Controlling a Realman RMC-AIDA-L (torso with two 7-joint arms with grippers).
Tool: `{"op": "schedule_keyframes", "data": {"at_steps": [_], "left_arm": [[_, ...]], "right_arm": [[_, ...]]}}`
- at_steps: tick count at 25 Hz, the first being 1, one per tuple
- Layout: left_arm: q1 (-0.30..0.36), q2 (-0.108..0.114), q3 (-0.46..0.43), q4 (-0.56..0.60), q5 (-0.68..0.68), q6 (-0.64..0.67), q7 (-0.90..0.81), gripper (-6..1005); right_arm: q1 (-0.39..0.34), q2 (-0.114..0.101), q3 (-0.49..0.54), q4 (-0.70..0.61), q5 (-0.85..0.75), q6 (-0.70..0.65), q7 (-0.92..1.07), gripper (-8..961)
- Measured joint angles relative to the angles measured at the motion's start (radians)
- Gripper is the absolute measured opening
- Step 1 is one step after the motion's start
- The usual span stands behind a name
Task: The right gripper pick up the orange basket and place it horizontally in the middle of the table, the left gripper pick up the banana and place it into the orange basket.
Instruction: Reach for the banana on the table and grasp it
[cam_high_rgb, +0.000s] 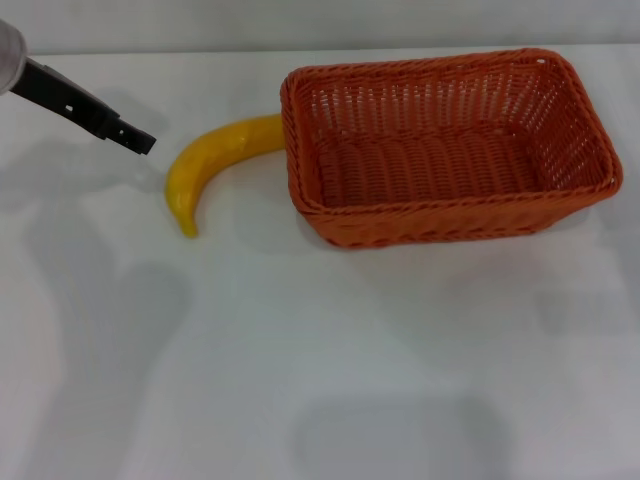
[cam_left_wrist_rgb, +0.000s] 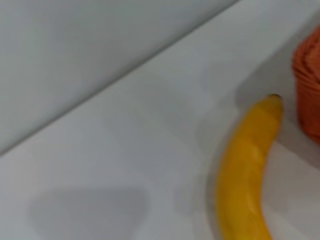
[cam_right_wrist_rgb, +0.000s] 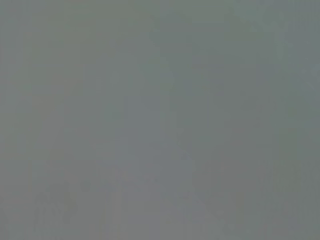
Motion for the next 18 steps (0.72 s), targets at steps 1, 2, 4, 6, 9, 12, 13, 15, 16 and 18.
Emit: {"op": "schedule_keyframes", "data": {"at_steps": [1, 2, 4, 6, 9, 12, 13, 15, 16, 18], "left_arm": [[0.002, -0.006, 0.0, 0.001, -0.006, -0.018, 0.004, 880], [0.004, -0.011, -0.001, 0.003, -0.012, -0.033, 0.01, 880], [0.008, -0.021, -0.001, 0.012, -0.029, -0.062, 0.023, 880], [0.013, -0.025, -0.001, 0.024, -0.05, -0.078, 0.038, 880], [0.031, -0.027, -0.002, 0.044, -0.111, -0.093, 0.067, 880], [0.048, -0.027, -0.002, 0.066, -0.162, -0.106, 0.088, 880], [0.053, -0.027, -0.002, 0.074, -0.173, -0.109, 0.092, 880], [0.062, -0.027, -0.002, 0.085, -0.182, -0.112, 0.095, 880], [0.065, -0.03, -0.002, 0.088, -0.184, -0.116, 0.096, 880], [0.071, -0.037, -0.002, 0.093, -0.185, -0.127, 0.097, 880]], "right_arm": [[0.0, 0.0, -0.005, 0.001, 0.0, 0.0, 0.0, 876], [0.0, 0.001, -0.009, 0.002, 0.0, -0.001, 0.0, 876], [0.0, 0.001, -0.013, 0.006, 0.0, -0.003, 0.0, 876], [0.0, 0.001, -0.013, 0.008, 0.0, -0.004, 0.0, 876], [0.0, 0.001, -0.018, 0.008, -0.001, -0.005, 0.0, 876], [-0.001, 0.001, -0.024, 0.008, -0.002, -0.007, 0.0, 876], [-0.001, 0.001, -0.024, 0.008, -0.002, -0.008, 0.0, 876], [-0.002, 0.001, -0.024, 0.008, -0.002, -0.008, 0.0, 876], [-0.002, 0.001, -0.024, 0.008, -0.002, -0.008, 0.0, 876], [-0.003, 0.001, -0.024, 0.008, -0.002, -0.008, 0.0, 877]]}}
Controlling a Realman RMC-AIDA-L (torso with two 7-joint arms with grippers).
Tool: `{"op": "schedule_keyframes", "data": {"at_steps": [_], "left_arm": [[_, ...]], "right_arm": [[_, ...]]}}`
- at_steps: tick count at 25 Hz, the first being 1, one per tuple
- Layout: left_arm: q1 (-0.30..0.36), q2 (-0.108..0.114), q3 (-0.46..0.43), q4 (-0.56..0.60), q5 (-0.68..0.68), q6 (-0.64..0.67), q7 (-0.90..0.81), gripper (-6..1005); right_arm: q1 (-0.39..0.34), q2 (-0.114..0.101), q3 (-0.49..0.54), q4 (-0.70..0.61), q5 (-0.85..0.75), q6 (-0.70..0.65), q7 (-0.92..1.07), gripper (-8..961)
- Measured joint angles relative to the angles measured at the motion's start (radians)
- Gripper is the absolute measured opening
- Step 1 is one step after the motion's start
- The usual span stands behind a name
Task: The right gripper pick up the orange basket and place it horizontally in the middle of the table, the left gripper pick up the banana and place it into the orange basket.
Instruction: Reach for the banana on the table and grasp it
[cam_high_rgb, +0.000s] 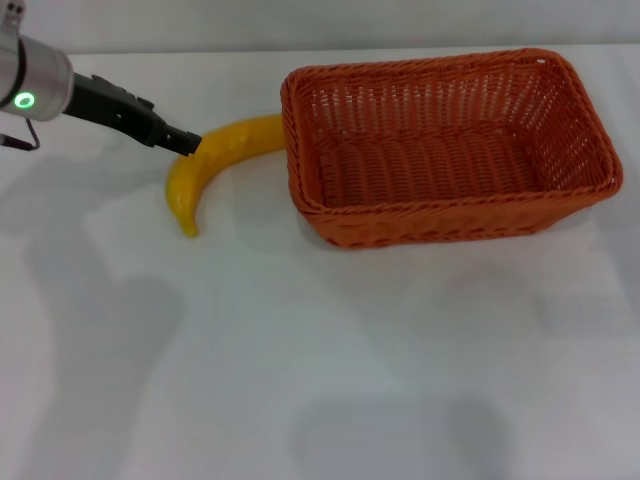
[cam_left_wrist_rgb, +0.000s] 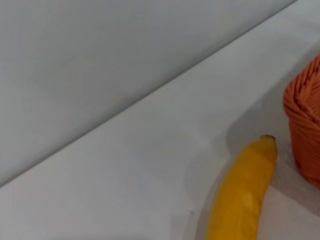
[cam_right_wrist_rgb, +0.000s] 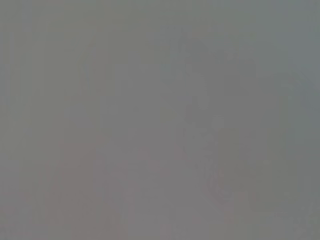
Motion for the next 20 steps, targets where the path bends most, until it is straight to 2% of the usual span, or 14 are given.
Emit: {"op": "schedule_keyframes", "data": {"at_steps": [6, 20], "left_arm": [[0.029, -0.012, 0.0, 0.042, -0.004, -0.053, 0.003, 880], [0.08, -0.013, -0.002, 0.099, -0.079, -0.124, 0.04, 879]], "right_arm": [[-0.002, -0.001, -0.001, 0.0, 0.0, -0.001, 0.0, 877], [-0.013, -0.003, -0.001, -0.001, -0.012, -0.001, 0.0, 877]]}}
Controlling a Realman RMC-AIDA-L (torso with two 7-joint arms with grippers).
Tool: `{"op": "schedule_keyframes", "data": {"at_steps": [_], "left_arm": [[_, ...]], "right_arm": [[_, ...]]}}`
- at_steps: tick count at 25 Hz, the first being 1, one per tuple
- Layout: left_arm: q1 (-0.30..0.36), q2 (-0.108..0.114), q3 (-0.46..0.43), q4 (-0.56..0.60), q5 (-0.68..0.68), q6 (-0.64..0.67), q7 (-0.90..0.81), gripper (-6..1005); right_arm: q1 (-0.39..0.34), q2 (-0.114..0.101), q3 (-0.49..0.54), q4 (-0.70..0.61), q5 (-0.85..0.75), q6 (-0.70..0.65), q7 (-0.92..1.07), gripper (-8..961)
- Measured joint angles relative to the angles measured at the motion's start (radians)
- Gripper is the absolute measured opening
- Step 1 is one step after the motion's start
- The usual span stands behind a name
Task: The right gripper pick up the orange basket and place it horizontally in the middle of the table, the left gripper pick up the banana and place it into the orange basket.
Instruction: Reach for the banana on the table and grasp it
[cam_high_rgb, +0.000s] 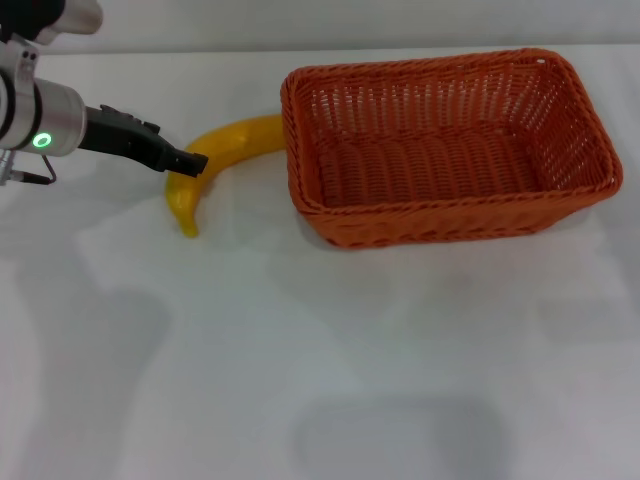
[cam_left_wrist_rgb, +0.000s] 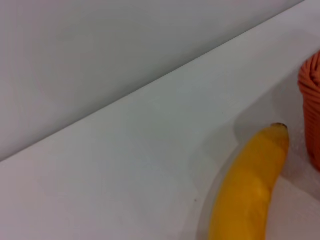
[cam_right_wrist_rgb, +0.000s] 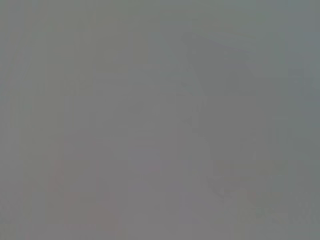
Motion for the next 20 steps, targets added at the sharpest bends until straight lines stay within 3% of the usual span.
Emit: {"op": "schedule_keyframes", "data": {"at_steps": [20], "left_arm": [[0.03, 0.0, 0.0, 0.054, -0.044, -0.07, 0.02, 880]], "right_arm": [[-0.001, 0.0, 0.0, 0.0, -0.002, 0.0, 0.0, 877]]}}
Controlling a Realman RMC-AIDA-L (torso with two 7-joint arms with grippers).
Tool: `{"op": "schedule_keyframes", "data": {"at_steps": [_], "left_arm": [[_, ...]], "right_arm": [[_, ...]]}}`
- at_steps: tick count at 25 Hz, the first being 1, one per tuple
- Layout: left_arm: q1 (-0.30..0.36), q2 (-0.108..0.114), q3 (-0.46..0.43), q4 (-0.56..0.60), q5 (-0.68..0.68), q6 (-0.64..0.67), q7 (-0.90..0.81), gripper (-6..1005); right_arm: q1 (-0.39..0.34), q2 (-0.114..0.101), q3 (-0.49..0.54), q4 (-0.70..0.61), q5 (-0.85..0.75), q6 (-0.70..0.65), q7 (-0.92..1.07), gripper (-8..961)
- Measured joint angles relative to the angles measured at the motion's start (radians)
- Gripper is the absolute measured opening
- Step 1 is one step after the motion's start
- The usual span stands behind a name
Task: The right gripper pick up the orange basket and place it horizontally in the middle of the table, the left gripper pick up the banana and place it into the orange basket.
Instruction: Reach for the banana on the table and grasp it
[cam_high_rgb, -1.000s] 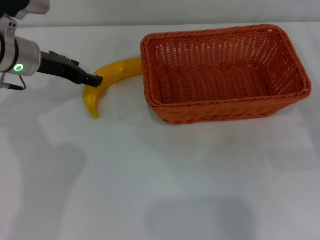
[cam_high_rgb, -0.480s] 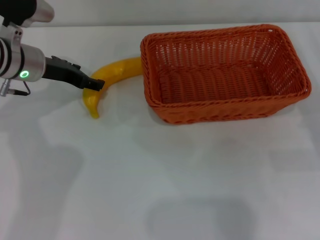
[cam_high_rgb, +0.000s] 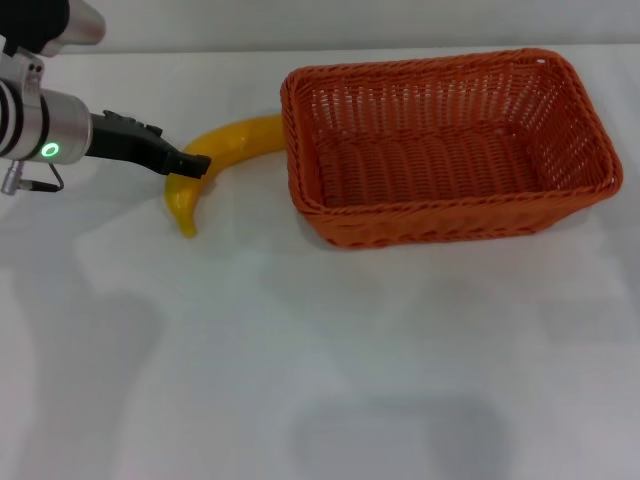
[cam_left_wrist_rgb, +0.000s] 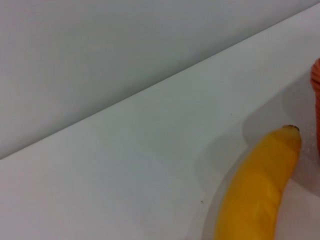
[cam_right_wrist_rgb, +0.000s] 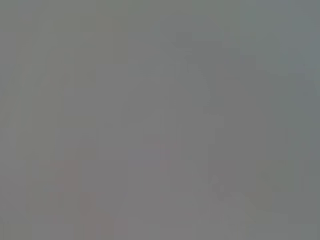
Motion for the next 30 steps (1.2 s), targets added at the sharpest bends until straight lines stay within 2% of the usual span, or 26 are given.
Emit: {"op": "schedule_keyframes", "data": {"at_steps": [30], "left_arm": [[0.011, -0.012, 0.0, 0.025, -0.001, -0.052, 0.01, 874]], "right_arm": [[-0.003, 0.002, -0.011, 0.0, 0.0, -0.015, 0.0, 875]]}}
